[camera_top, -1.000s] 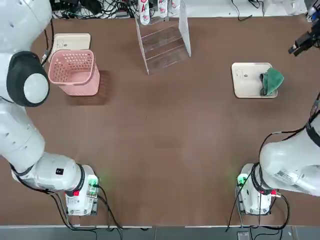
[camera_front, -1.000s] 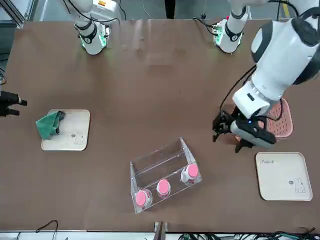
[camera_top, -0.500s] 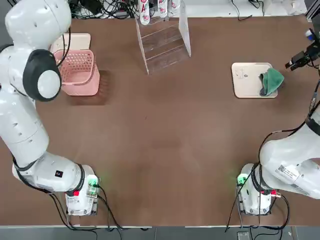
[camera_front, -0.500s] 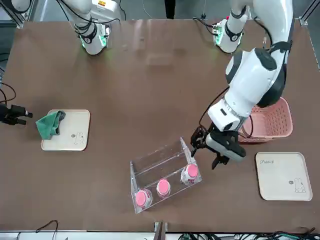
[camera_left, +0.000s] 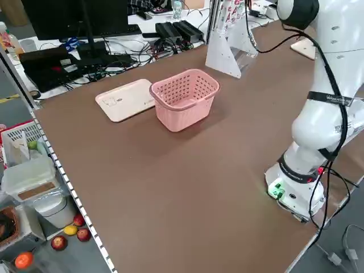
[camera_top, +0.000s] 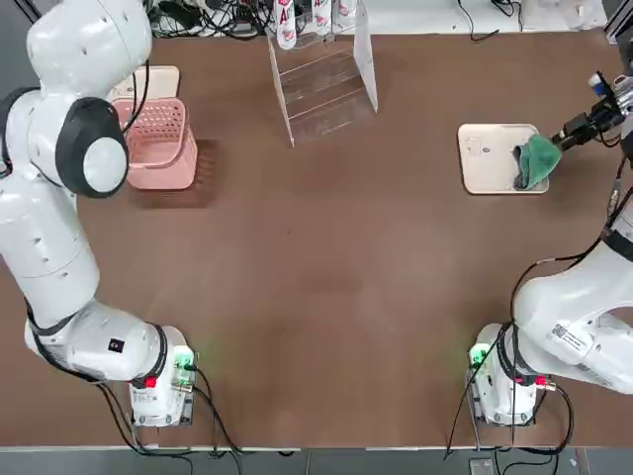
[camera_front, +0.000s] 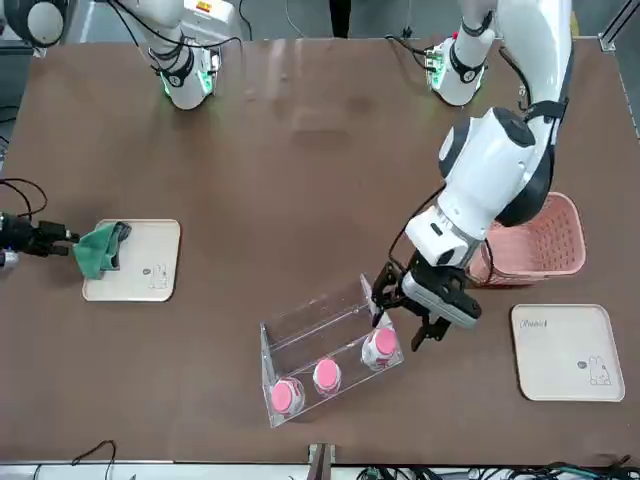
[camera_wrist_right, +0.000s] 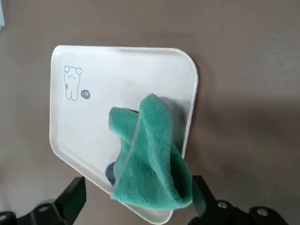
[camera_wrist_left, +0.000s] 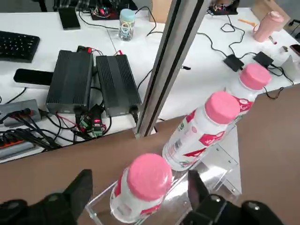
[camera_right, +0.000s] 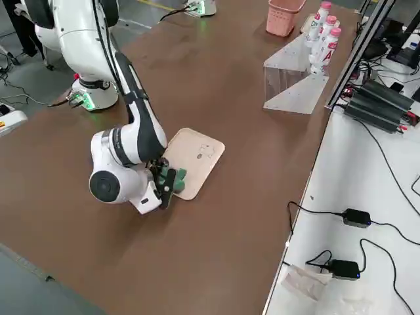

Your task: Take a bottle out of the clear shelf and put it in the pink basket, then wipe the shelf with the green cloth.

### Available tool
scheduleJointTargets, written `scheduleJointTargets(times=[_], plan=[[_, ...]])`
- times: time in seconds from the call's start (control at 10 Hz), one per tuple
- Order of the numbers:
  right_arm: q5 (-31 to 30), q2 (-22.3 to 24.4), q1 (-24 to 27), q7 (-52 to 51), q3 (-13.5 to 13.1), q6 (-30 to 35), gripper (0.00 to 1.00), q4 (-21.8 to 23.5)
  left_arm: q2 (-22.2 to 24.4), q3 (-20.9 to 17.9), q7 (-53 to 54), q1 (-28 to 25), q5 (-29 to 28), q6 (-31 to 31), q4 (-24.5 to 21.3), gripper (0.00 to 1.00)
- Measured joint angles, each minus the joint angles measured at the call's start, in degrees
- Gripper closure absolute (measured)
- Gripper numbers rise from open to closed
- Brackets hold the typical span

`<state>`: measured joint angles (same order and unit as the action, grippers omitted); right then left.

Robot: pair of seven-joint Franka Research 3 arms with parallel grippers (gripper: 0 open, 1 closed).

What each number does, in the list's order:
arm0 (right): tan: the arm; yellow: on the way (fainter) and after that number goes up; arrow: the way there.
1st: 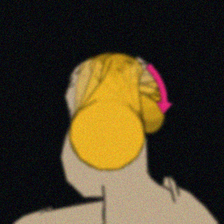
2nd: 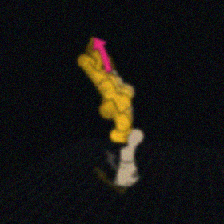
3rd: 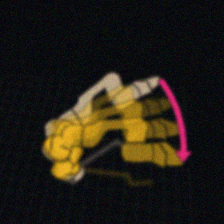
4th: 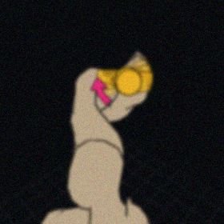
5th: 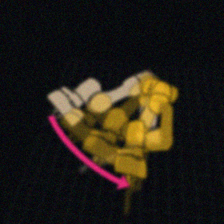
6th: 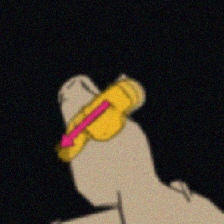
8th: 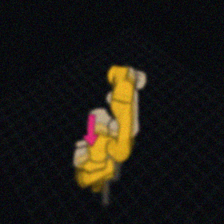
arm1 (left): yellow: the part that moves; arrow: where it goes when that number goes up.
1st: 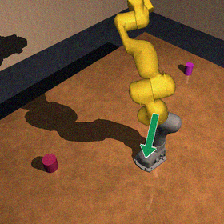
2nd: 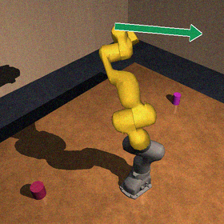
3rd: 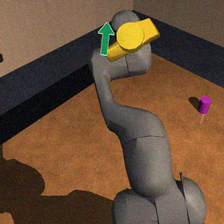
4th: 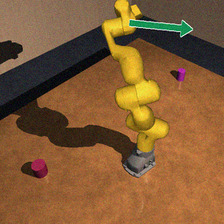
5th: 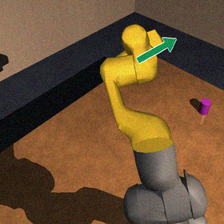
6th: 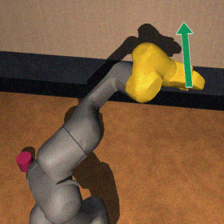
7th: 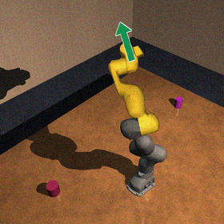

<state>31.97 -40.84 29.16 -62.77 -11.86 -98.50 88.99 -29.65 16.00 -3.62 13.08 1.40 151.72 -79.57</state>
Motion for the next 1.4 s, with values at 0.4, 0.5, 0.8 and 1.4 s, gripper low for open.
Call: scheduleJointTargets(times=[0.4,0.5,0.8,1.4], plan=[[0.9,-1.0,0.1,0.1,0.0,1.5,0.0,-0.6,-1.7,0.0,0.0,0.4,-2.6,3.3,0.1,0.19],[1.0,-1.0,0.1,0.1,0.0,1.8,0.0,-0.8,-1.7,0.0,0.0,0.4,-2.6,3.3,0.2,0.19],[1.0,-1.0,0.1,0.2,0.0,4.0,0.0,-0.9,-1.7,0.0,-0.3,0.4,-2.6,4.1,0.1,0.29],[1.0,-1.1,-0.1,0.1,0.3,4.6,0.16,-0.9,-1.7,-0.1,-1.5,1.2,-3.1,5.2,-0.7,0.31]])
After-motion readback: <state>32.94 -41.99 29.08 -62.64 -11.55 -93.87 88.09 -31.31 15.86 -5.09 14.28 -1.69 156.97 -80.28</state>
